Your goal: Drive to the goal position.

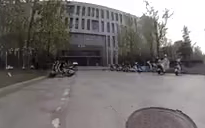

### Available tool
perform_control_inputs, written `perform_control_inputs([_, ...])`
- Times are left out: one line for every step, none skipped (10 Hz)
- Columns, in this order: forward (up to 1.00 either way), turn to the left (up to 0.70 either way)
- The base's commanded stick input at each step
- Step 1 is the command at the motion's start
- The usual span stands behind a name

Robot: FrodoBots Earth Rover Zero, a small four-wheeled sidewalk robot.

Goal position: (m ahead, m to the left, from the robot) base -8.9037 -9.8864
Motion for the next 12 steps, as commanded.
perform_control_inputs([1.0,-0.36])
perform_control_inputs([1.0,-0.38])
perform_control_inputs([1.0,-0.38])
perform_control_inputs([1.0,-0.11])
perform_control_inputs([1.0,0.01])
perform_control_inputs([1.0,-0.09])
perform_control_inputs([1.0,-0.37])
perform_control_inputs([1.0,-0.38])
perform_control_inputs([1.0,-0.38])
perform_control_inputs([1.0,-0.38])
perform_control_inputs([1.0,-0.38])
perform_control_inputs([1.0,-0.38])
